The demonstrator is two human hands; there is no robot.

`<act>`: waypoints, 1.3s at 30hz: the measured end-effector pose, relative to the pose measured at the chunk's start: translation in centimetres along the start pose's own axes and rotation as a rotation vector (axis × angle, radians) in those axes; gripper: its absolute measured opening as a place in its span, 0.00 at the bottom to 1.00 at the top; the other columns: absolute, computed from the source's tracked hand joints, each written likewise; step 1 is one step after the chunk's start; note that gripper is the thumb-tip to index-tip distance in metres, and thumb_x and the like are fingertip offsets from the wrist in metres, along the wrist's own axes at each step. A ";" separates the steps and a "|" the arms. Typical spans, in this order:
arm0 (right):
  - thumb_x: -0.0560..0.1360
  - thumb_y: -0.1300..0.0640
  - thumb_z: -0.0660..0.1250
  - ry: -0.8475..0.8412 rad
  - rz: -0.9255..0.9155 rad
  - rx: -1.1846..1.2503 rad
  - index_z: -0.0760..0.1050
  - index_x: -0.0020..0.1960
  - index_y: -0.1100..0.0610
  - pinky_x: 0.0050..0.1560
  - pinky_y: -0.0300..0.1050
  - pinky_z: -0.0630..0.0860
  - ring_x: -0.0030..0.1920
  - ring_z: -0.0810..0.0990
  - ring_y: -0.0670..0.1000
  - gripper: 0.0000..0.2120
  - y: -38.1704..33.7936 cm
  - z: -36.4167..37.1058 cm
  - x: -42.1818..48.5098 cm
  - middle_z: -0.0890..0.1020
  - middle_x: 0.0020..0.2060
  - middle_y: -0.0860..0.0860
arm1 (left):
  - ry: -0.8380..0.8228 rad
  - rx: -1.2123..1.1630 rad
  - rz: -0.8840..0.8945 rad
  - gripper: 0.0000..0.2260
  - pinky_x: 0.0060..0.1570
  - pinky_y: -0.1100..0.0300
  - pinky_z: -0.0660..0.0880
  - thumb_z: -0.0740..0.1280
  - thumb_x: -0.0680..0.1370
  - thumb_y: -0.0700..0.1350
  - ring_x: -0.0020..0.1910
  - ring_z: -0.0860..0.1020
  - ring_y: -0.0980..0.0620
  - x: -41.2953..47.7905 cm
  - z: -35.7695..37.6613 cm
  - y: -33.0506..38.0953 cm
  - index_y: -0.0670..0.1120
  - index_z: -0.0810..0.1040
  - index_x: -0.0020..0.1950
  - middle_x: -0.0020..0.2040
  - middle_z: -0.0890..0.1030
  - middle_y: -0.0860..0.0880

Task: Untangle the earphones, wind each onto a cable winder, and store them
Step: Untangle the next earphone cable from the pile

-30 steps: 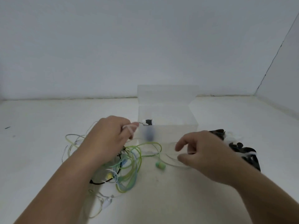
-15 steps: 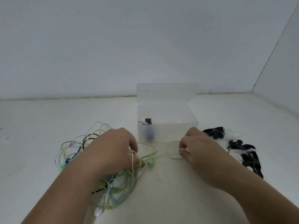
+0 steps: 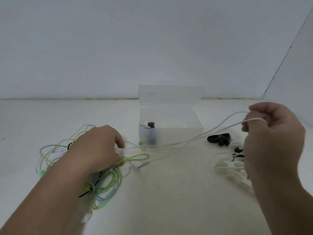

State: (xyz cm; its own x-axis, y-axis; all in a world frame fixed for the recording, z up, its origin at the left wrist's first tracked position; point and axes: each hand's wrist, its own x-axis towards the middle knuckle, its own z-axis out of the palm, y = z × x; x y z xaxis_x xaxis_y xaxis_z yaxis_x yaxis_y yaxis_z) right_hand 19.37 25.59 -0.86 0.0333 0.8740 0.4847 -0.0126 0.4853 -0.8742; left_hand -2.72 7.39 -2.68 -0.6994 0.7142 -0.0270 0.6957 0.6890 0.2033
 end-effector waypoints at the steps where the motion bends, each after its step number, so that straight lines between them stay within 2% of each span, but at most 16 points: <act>1: 0.73 0.65 0.61 0.054 0.035 0.025 0.77 0.42 0.49 0.31 0.34 0.71 0.27 0.74 0.42 0.12 0.1 -0.2 0.3 0.77 0.30 0.49 | 0.008 -0.003 -0.016 0.12 0.35 0.61 0.68 0.76 0.68 0.50 0.38 0.72 0.60 0.1 0.0 -0.1 0.61 0.78 0.46 0.38 0.73 0.59; 4: 0.72 0.60 0.61 0.080 0.055 -0.104 0.77 0.41 0.48 0.32 0.43 0.71 0.26 0.73 0.44 0.09 0.2 -1.0 1.1 0.79 0.31 0.48 | 0.056 -0.031 -0.057 0.09 0.33 0.60 0.67 0.75 0.69 0.47 0.36 0.73 0.58 0.3 0.1 -0.5 0.59 0.80 0.44 0.34 0.74 0.57; 7: 0.73 0.59 0.67 -0.335 0.082 -0.517 0.81 0.45 0.49 0.31 0.39 0.68 0.27 0.77 0.43 0.06 1.0 -1.5 1.0 0.81 0.36 0.46 | 0.171 -0.140 -0.029 0.04 0.30 0.61 0.66 0.74 0.73 0.50 0.32 0.73 0.58 0.5 0.2 -0.1 0.55 0.81 0.39 0.29 0.73 0.57; 9: 0.70 0.61 0.70 -0.614 0.068 -0.825 0.80 0.56 0.46 0.39 0.39 0.69 0.44 0.79 0.50 0.17 1.7 -1.4 0.0 0.79 0.49 0.49 | 0.249 -0.184 0.028 0.12 0.30 0.60 0.66 0.70 0.78 0.54 0.29 0.73 0.55 0.3 0.4 0.7 0.52 0.81 0.36 0.25 0.73 0.54; 11: 0.68 0.65 0.68 -0.712 0.000 -0.887 0.73 0.68 0.44 0.51 0.37 0.66 0.60 0.70 0.51 0.30 1.4 -1.2 -1.1 0.71 0.60 0.48 | 0.294 -0.171 0.094 0.16 0.30 0.58 0.67 0.66 0.80 0.56 0.30 0.74 0.52 -0.2 0.5 1.7 0.49 0.81 0.36 0.25 0.73 0.52; 12: 0.68 0.67 0.66 -0.712 -0.058 -0.813 0.72 0.69 0.44 0.52 0.30 0.63 0.61 0.68 0.47 0.32 0.8 -1.1 -1.7 0.70 0.61 0.45 | 0.307 -0.168 0.124 0.17 0.32 0.56 0.68 0.65 0.80 0.56 0.31 0.74 0.51 -0.5 0.5 2.2 0.49 0.81 0.37 0.26 0.74 0.51; 14: 0.69 0.69 0.66 -0.724 -0.163 -0.589 0.75 0.63 0.42 0.50 0.22 0.65 0.52 0.76 0.41 0.29 -0.3 -0.4 -2.9 0.75 0.58 0.38 | 0.305 -0.164 0.172 0.17 0.37 0.55 0.71 0.64 0.80 0.56 0.35 0.77 0.49 -0.8 0.7 3.3 0.48 0.81 0.39 0.29 0.77 0.51; 16: 0.71 0.64 0.68 -0.802 -0.166 -0.403 0.78 0.57 0.41 0.52 0.27 0.72 0.48 0.82 0.44 0.21 -1.0 0.6 -4.6 0.82 0.52 0.37 | 0.289 -0.164 0.208 0.15 0.43 0.54 0.73 0.62 0.81 0.56 0.42 0.78 0.49 -1.1 0.9 4.4 0.48 0.81 0.43 0.36 0.80 0.51; 19: 0.72 0.52 0.71 -0.933 -0.142 -0.250 0.80 0.56 0.44 0.57 0.37 0.76 0.52 0.81 0.39 0.12 -0.9 2.9 -7.4 0.84 0.47 0.37 | 0.295 -0.208 0.268 0.09 0.44 0.54 0.73 0.61 0.81 0.54 0.44 0.76 0.50 -1.5 1.4 5.6 0.52 0.78 0.49 0.39 0.78 0.53; 21: 0.74 0.53 0.72 -0.954 -0.047 -0.196 0.79 0.55 0.45 0.48 0.34 0.77 0.43 0.83 0.39 0.10 -1.1 4.0 -8.0 0.85 0.39 0.41 | 0.297 -0.293 0.267 0.02 0.39 0.55 0.72 0.62 0.81 0.49 0.39 0.75 0.51 -1.6 1.5 5.7 0.56 0.73 0.52 0.35 0.74 0.53; 24: 0.76 0.60 0.69 -0.978 0.153 -0.137 0.82 0.49 0.52 0.37 0.31 0.74 0.31 0.81 0.43 0.06 -1.6 4.7 -6.7 0.84 0.29 0.48 | 0.323 -0.380 0.266 0.09 0.34 0.55 0.68 0.65 0.80 0.46 0.34 0.72 0.52 -1.6 1.7 5.3 0.59 0.68 0.55 0.33 0.73 0.52; 29: 0.76 0.54 0.68 -1.231 0.531 0.031 0.83 0.39 0.60 0.45 0.50 0.78 0.36 0.77 0.53 0.12 -2.5 4.7 -5.2 0.78 0.34 0.52 | 0.327 -0.423 0.313 0.13 0.32 0.59 0.65 0.65 0.79 0.45 0.32 0.71 0.57 -1.8 1.4 5.3 0.58 0.67 0.59 0.33 0.70 0.54; 32: 0.70 0.44 0.70 -1.305 0.454 0.010 0.83 0.38 0.54 0.45 0.49 0.72 0.39 0.74 0.52 0.13 -1.8 4.9 -6.3 0.81 0.37 0.52 | 0.302 -0.433 0.318 0.18 0.30 0.65 0.63 0.64 0.78 0.40 0.29 0.69 0.60 -2.0 1.2 5.6 0.59 0.65 0.62 0.33 0.69 0.56; 35: 0.76 0.47 0.69 -1.212 0.399 0.102 0.79 0.33 0.53 0.49 0.58 0.75 0.39 0.76 0.54 0.16 -0.9 4.8 -6.6 0.80 0.36 0.56 | 0.320 -0.406 0.302 0.20 0.32 0.64 0.63 0.65 0.77 0.40 0.32 0.70 0.59 -1.8 1.3 5.5 0.59 0.67 0.63 0.34 0.69 0.56; 37: 0.77 0.57 0.66 -1.020 0.540 0.315 0.76 0.31 0.56 0.49 0.55 0.80 0.37 0.80 0.55 0.15 -0.8 4.1 -5.8 0.81 0.34 0.57 | 0.351 -0.286 0.286 0.15 0.36 0.59 0.65 0.68 0.78 0.46 0.36 0.70 0.56 -1.7 1.2 5.1 0.59 0.70 0.62 0.34 0.69 0.56; 39: 0.71 0.57 0.66 -0.815 0.641 0.489 0.73 0.31 0.59 0.43 0.52 0.81 0.34 0.80 0.56 0.11 -0.6 3.1 -4.4 0.80 0.33 0.59 | 0.392 -0.197 0.256 0.12 0.41 0.58 0.67 0.70 0.76 0.54 0.40 0.73 0.55 -1.8 0.9 4.6 0.58 0.74 0.58 0.35 0.72 0.57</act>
State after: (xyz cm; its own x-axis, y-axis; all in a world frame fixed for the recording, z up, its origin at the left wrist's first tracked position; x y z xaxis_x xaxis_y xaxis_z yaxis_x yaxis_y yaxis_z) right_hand 16.09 21.48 -2.35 -0.7747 0.6321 -0.0164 -0.1864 -0.2532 -0.9493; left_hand 1.88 9.32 -2.56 -0.5454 0.7312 0.4097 0.8354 0.4343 0.3370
